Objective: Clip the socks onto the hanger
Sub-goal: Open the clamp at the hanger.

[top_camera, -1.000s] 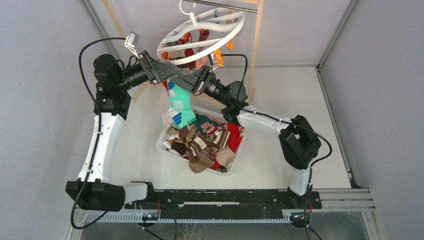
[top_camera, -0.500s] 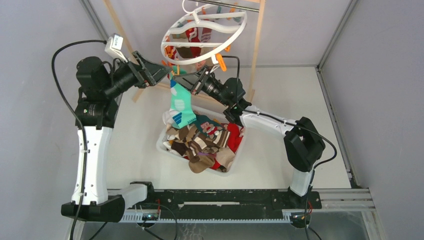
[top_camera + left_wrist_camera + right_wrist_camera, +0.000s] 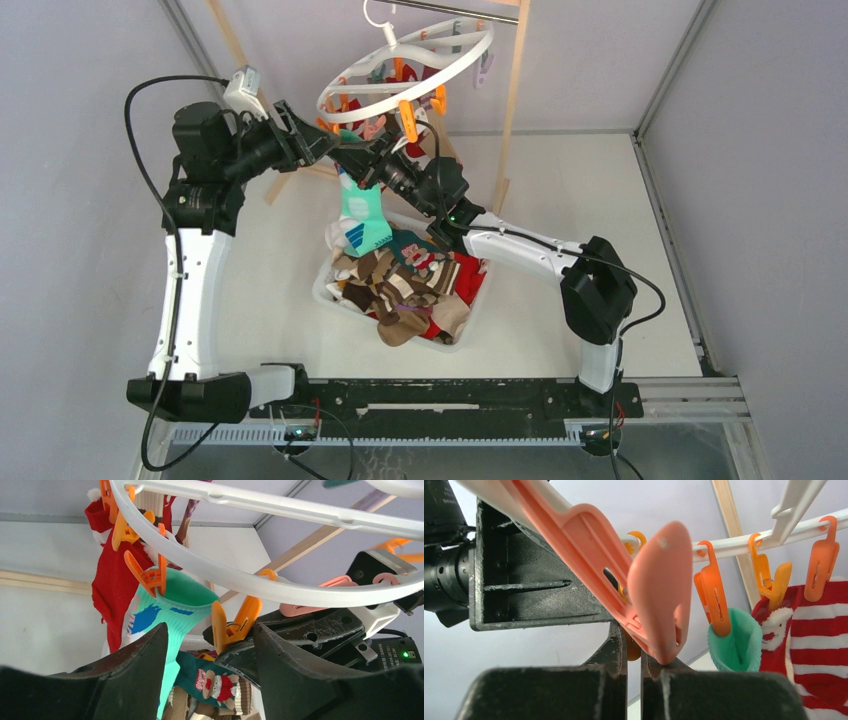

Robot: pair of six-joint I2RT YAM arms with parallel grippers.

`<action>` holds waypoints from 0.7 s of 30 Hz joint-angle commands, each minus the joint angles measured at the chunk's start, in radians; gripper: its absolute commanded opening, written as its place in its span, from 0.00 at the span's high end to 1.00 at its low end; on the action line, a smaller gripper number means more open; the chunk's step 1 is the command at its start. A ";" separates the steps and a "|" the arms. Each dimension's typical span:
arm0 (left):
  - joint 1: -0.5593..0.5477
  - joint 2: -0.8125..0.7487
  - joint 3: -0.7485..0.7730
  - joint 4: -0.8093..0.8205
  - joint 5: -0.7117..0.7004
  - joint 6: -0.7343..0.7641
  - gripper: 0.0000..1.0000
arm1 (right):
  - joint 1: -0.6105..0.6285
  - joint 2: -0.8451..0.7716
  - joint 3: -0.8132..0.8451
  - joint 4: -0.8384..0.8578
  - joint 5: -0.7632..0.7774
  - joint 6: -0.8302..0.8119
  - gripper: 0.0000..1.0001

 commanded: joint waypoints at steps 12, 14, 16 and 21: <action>-0.011 0.054 0.102 0.086 0.058 -0.041 0.47 | 0.023 0.003 0.051 -0.029 0.032 -0.130 1.00; -0.011 0.067 0.111 0.086 0.066 -0.044 0.51 | 0.022 0.001 0.049 -0.030 0.030 -0.130 1.00; -0.011 0.076 0.115 0.086 0.071 -0.044 0.53 | 0.022 0.000 0.047 -0.029 0.027 -0.131 1.00; -0.019 0.068 0.098 0.084 0.069 -0.048 0.48 | 0.021 -0.001 0.047 -0.026 0.028 -0.131 1.00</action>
